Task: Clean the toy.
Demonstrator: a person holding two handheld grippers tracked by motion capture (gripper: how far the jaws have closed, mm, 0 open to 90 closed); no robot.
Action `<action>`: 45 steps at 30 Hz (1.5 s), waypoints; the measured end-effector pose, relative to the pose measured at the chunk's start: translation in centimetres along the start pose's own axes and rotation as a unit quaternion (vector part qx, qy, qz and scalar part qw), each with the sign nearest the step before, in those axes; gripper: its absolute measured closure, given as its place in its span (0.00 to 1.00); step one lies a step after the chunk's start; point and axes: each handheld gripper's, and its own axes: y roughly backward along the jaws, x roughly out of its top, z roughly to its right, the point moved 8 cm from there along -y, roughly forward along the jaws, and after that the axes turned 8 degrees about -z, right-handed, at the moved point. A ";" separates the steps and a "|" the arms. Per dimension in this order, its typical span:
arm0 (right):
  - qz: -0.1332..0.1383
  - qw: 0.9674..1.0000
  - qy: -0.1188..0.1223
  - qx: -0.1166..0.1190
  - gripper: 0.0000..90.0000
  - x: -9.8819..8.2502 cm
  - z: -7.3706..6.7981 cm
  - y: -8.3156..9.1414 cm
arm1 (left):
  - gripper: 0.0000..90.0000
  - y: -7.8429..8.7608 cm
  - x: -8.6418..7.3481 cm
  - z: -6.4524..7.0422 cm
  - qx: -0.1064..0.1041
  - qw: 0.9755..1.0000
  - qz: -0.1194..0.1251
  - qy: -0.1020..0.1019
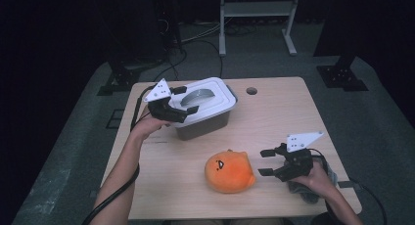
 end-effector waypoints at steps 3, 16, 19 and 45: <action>0.000 1.000 0.002 0.000 0.36 0.1 0.1 -0.1 | 0.16 -0.3 0.0 -0.6 0.003 1.000 -0.001 0.002; 0.001 1.000 0.004 -0.004 0.36 0.3 0.2 0.0 | 0.16 -1.6 -0.4 -2.5 0.014 1.000 -0.024 0.013; 0.002 1.000 0.003 -0.004 0.36 0.2 0.2 0.1 | 0.16 -1.8 -0.4 -2.9 0.015 0.999 -0.028 0.016; 0.007 1.000 0.004 -0.001 0.36 0.5 0.3 -0.1 | 0.44 -3.8 -1.4 -4.5 -0.003 0.997 -0.081 0.016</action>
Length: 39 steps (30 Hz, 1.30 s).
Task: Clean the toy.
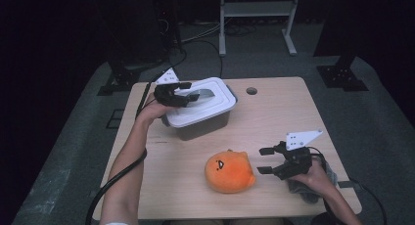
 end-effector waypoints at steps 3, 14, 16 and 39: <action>0.000 1.000 0.000 0.000 0.36 0.0 0.0 0.0 | 0.48 -0.3 -0.2 0.0 -0.001 1.000 -0.013 -0.005; 0.003 1.000 0.001 -0.001 0.36 0.0 0.0 0.2 | 0.65 -1.2 -0.5 0.1 -0.008 0.999 -0.039 -0.016; 0.003 1.000 0.000 -0.001 0.36 -0.1 0.0 0.2 | 0.70 -1.2 -0.5 0.2 -0.004 0.999 -0.043 -0.023; 0.000 1.000 -0.001 0.000 0.36 -0.2 0.1 0.0 | 0.74 -0.5 -0.2 0.6 0.005 0.999 -0.037 -0.039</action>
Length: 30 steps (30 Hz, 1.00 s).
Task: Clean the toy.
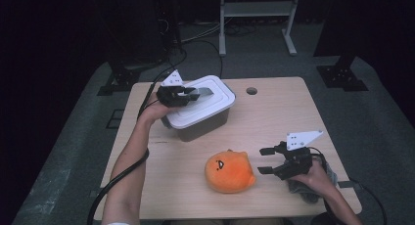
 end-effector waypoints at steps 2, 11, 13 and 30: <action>-0.001 1.000 -0.001 0.000 0.36 0.0 0.0 0.0 | 0.74 0.1 0.1 0.1 -0.001 1.000 0.001 0.000; -0.002 1.000 -0.005 0.001 0.36 -0.2 0.2 -0.1 | 0.74 2.4 0.3 0.4 0.005 1.000 0.013 -0.009; -0.002 1.000 -0.004 0.001 0.36 -0.2 0.2 -0.1 | 0.74 3.1 0.2 0.7 0.005 1.000 0.016 -0.011; -0.004 1.000 -0.005 -0.001 0.35 -0.2 0.4 -0.1 | 0.74 9.1 -2.9 3.3 0.023 0.999 0.022 -0.018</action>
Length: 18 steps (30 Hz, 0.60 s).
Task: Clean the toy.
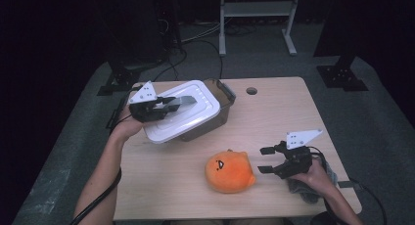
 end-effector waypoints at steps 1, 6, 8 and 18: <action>-0.002 1.000 0.000 0.001 0.35 0.0 0.0 0.0 | 0.74 0.3 -0.2 0.1 0.001 1.000 0.002 0.002; -0.003 1.000 0.000 0.000 0.35 0.0 0.0 -0.1 | 0.74 2.1 -1.2 0.9 0.004 1.000 0.006 0.001; -0.003 1.000 0.000 0.000 0.35 0.0 0.1 0.0 | 0.74 2.8 -1.8 1.3 0.006 1.000 0.002 -0.002; -0.005 1.000 -0.002 -0.001 0.34 0.0 0.1 -0.2 | 0.74 6.1 -4.0 2.6 0.020 1.000 0.004 0.004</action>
